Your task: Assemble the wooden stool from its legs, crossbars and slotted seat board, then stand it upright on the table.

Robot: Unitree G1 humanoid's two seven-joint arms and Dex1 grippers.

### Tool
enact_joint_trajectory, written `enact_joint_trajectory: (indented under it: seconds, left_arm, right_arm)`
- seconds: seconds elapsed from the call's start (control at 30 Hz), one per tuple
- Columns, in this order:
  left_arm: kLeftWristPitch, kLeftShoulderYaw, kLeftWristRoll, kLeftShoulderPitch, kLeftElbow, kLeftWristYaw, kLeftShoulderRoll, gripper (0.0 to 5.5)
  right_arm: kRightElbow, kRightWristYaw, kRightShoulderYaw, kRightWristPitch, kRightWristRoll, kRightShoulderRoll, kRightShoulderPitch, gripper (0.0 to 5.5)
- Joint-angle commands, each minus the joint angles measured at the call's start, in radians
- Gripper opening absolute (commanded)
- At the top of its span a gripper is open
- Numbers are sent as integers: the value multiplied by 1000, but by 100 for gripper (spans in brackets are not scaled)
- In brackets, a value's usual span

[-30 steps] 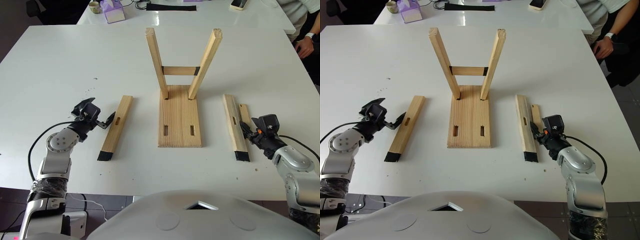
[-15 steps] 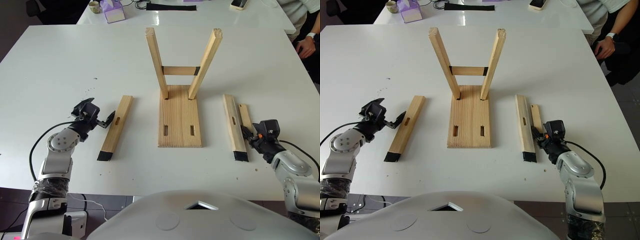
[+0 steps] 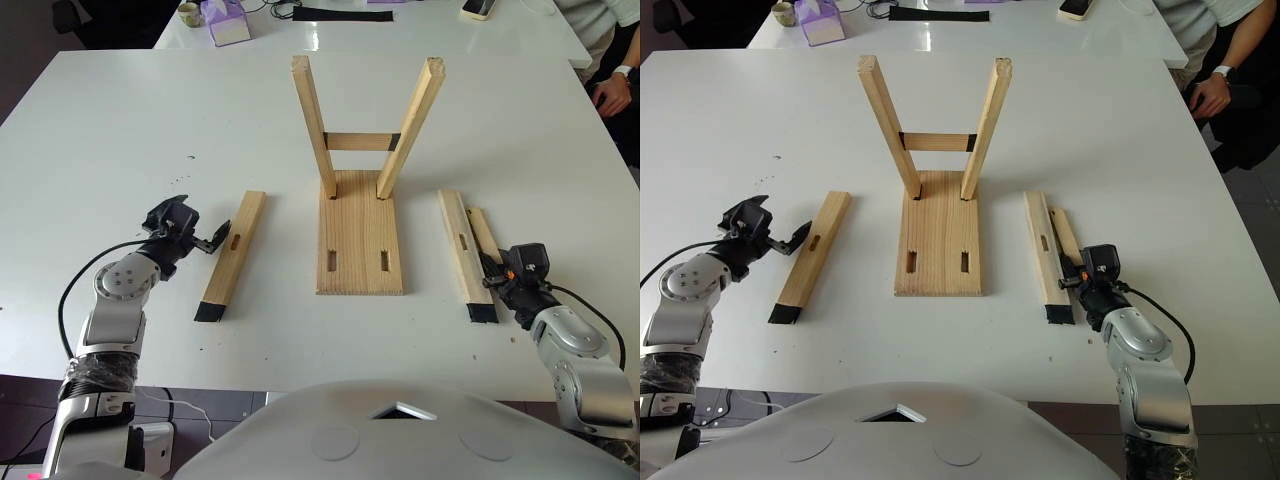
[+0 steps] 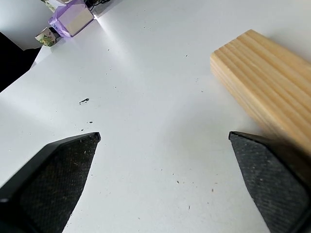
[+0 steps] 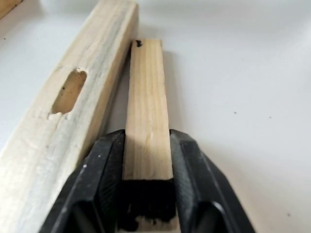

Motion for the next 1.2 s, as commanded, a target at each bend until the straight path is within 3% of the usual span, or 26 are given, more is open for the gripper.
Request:
enact_joint_trajectory:
  seconds: [0.03,0.3,0.43,0.63,0.87,1.07,1.2]
  left_arm:
    - [96,74,-48,-93,-60,52,-1,490]
    - [478,110,-270,-260,-418,58,-23,490]
    - [666,101,-516,-324,-645,16,-36,490]
    - [800,49,-789,-437,-771,-5,-72,490]
    - [859,11,-1037,-447,-741,-111,-90,490]
    - [875,21,-1181,-450,-726,-136,-78,490]
    - [875,12,-1221,-448,-722,-133,-74,435]
  right_arm:
    - [38,-23,-8,36,-20,-4,17,131]
    - [-37,6,-204,-14,107,-56,-180,131]
    - [-195,117,-329,79,494,-109,-378,131]
    - [-276,283,-277,207,874,-283,-508,131]
    - [-245,395,-216,251,1136,-384,-583,131]
    - [-190,383,-180,249,1234,-415,-655,131]
    - [-199,405,-127,242,1211,-415,-644,131]
